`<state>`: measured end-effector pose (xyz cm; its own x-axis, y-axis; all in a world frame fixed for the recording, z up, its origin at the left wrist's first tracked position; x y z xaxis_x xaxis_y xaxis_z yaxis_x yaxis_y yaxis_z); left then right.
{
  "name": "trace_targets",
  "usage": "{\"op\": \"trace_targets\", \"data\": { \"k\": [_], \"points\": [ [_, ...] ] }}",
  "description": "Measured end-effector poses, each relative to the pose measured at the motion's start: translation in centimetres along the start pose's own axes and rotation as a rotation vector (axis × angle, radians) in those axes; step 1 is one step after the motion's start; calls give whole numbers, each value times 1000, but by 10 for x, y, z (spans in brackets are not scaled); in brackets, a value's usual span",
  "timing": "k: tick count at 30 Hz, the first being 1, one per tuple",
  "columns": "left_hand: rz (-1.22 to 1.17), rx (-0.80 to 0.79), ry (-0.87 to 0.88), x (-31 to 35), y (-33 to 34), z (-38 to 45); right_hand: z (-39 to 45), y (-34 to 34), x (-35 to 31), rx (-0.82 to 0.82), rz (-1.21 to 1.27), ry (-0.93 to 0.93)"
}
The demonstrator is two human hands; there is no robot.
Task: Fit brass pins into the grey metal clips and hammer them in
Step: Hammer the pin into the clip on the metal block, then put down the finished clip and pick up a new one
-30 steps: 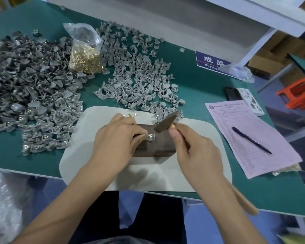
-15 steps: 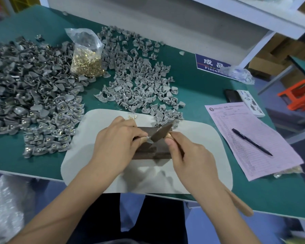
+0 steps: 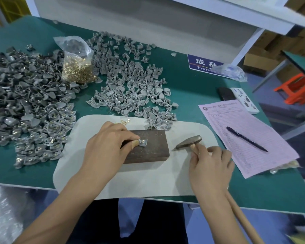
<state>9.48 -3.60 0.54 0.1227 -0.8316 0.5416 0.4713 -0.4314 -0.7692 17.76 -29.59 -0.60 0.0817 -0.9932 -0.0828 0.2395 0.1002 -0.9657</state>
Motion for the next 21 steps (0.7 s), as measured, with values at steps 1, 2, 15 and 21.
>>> {"op": "trace_targets", "data": {
  "k": [1, 2, 15, 21],
  "points": [
    [-1, 3, -3, -1, 0, 0, 0, -4, -4, 71, 51, -23],
    [-3, 6, -3, -1, 0, 0, -1, -9, -10, 137, 148, -56],
    [-130, -51, -27, -2, 0, -4, -23, -3, -57, -77, 701, -111],
    [-200, 57, -34, -5, -9, -18, -20, -30, -116, -5, 717, -494]
  ]
}}
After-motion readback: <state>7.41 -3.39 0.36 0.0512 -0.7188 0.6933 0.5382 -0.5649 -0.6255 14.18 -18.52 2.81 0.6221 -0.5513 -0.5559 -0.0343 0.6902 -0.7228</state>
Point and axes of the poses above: each hand's wrist, its own z-axis towards the middle knuckle, its own y-axis out of the palm, x = y × z, the point moved 7 cm from there along z, towards the middle knuckle, and after that the axes turned 2 degrees about x, right-handed, at the moved point
